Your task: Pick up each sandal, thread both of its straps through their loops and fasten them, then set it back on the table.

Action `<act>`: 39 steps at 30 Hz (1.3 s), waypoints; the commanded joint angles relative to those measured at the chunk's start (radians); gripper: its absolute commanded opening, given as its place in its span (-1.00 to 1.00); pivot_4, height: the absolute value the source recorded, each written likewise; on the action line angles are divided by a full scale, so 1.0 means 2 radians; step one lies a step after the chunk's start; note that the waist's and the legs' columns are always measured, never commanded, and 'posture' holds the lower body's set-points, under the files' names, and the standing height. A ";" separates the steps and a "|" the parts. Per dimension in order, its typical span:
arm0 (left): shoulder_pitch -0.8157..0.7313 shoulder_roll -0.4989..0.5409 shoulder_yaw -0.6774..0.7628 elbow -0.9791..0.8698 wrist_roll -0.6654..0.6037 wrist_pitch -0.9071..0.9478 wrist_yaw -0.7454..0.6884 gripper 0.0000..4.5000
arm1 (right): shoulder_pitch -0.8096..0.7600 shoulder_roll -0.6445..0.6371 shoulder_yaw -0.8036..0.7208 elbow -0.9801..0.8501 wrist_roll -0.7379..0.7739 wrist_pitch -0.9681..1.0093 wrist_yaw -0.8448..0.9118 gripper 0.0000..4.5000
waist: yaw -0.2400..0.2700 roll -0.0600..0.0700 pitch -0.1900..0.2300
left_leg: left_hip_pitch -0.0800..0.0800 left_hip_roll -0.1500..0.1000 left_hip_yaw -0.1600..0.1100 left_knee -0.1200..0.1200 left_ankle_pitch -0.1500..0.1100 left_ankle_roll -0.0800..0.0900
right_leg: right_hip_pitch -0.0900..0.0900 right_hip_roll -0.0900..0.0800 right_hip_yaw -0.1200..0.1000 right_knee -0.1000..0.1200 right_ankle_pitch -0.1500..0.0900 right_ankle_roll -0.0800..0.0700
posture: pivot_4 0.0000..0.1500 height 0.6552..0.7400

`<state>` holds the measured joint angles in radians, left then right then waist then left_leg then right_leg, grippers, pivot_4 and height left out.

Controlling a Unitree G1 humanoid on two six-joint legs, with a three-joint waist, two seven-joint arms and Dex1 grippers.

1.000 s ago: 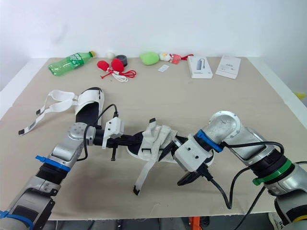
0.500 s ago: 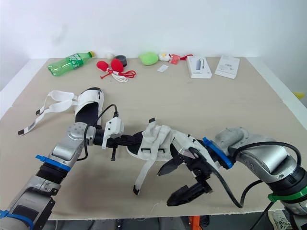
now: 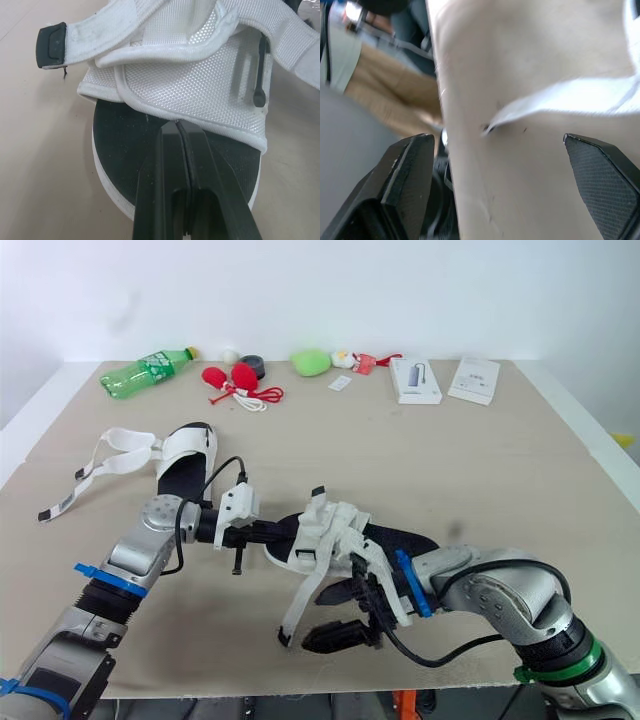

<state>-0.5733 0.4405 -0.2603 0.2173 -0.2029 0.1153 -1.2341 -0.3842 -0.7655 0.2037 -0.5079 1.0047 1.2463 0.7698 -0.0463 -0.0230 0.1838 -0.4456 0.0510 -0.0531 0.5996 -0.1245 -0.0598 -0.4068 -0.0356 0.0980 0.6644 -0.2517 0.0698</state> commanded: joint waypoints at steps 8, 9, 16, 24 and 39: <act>0.006 -0.002 -0.002 -0.022 -0.005 0.004 -0.001 -1.00 | -0.003 0.095 -0.074 0.004 0.094 0.119 -0.156 0.74 | 0.000 0.000 0.000 | 0.000 0.000 0.000 0.000 0.000 0.000 | 0.000 0.000 0.000 0.000 0.000 0.000 | 1.00 1.00; 0.006 -0.002 -0.003 -0.023 -0.005 0.004 -0.001 -1.00 | -0.002 0.101 -0.077 0.004 0.099 0.127 -0.166 0.60 | 0.000 0.000 0.000 | 0.000 0.000 0.000 0.000 0.000 0.000 | 0.000 0.000 0.000 0.000 0.000 0.000 | 1.00 1.00; 0.008 -0.003 -0.005 -0.020 -0.003 0.001 -0.001 -1.00 | 0.004 0.120 -0.094 0.010 0.120 0.161 -0.205 -0.82 | 0.000 0.000 0.000 | 0.000 0.000 0.000 0.000 0.000 0.000 | 0.000 0.000 0.000 0.000 0.000 0.000 | 1.00 1.00; 0.011 -0.002 -0.007 -0.022 -0.001 0.000 0.000 -1.00 | -0.003 0.141 -0.118 0.032 0.142 0.167 -0.219 -0.99 | 0.000 0.000 0.000 | 0.000 0.000 0.000 0.000 0.000 0.000 | 0.000 0.000 0.000 0.000 0.000 0.000 | 1.00 1.00; -0.001 -0.009 -0.009 -0.006 0.005 -0.008 0.001 -1.00 | -0.189 -0.014 -0.089 0.151 0.202 0.174 -0.079 -0.99 | 0.000 0.000 0.000 | -0.001 0.000 -0.001 -0.001 -0.001 0.001 | 0.000 0.000 0.000 0.000 -0.001 -0.001 | 1.00 1.00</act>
<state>-0.5583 0.4297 -0.2708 0.1995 -0.1990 0.1121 -1.2318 -0.7302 -0.7687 0.0119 -0.2317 1.4734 1.6132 0.5705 -0.0469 -0.0234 0.1838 -0.4478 0.0513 -0.0542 0.5982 -0.1259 -0.0572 -0.4078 -0.0349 0.0979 0.6637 -0.2542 0.0688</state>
